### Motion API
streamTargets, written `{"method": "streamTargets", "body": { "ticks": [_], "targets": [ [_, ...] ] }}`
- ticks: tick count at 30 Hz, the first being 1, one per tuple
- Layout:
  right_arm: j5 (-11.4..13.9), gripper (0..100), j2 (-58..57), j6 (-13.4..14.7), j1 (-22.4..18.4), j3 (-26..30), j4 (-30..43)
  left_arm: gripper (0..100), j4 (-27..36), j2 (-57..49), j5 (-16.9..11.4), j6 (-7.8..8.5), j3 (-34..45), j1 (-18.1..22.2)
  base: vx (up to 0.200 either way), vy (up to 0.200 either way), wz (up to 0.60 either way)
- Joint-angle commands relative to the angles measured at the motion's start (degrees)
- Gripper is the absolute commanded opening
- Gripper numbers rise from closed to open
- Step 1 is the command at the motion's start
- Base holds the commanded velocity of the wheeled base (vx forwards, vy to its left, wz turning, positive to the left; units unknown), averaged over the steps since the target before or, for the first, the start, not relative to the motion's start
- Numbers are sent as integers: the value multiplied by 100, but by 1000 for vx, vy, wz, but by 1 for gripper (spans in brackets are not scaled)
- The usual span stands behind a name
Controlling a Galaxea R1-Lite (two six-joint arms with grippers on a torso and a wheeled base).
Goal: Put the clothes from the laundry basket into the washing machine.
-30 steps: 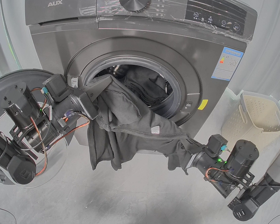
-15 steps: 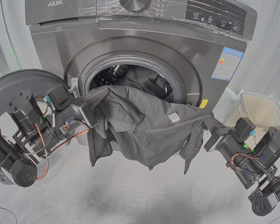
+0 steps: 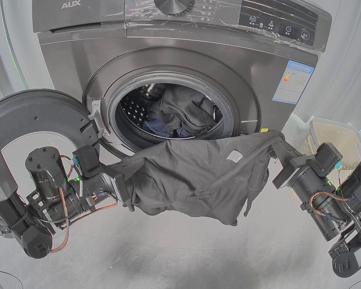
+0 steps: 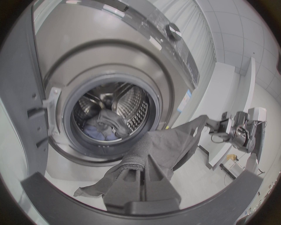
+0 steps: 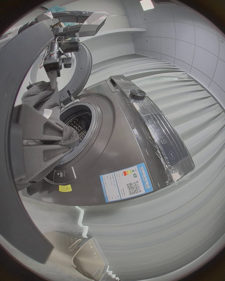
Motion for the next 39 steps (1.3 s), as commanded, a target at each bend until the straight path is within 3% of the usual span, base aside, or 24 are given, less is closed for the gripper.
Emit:
{"method": "streamTargets", "body": {
  "ticks": [1, 2, 7, 14, 19, 22, 33, 39],
  "targets": [
    [48, 0, -26, -3, 54, 56, -13, 0, -7, 492, -15, 85, 132, -93, 0, 0, 0],
    [48, 0, -26, -3, 54, 56, -21, 100, -7, 589, -23, 102, 106, -93, 0, 0, 0],
    [48, 0, 1, -3, 72, 47, -30, 100, 1, 976, 12, 173, -87, -128, 0, 0, 0],
    [-39, 0, 18, -12, 282, -14, 5, 100, -7, 1758, 47, 436, -175, -137, 0, 0, 0],
    [-66, 0, 71, -29, 282, -49, 14, 100, -7, 2092, 38, 964, -175, -146, 0, 0, 0],
    [-242, 0, 141, -38, 300, -111, 14, 100, -7, 2136, -32, 1131, -167, -207, 0, 0, 0],
    [-452, 0, 264, -29, 362, -278, 22, 100, -16, 1732, -208, 1254, -219, -998, 0, 0, 0],
    [-690, 0, 405, -29, 414, -506, 40, 100, -16, 1670, -190, 1254, -562, -1376, 0, 0, 0]
  ]
}}
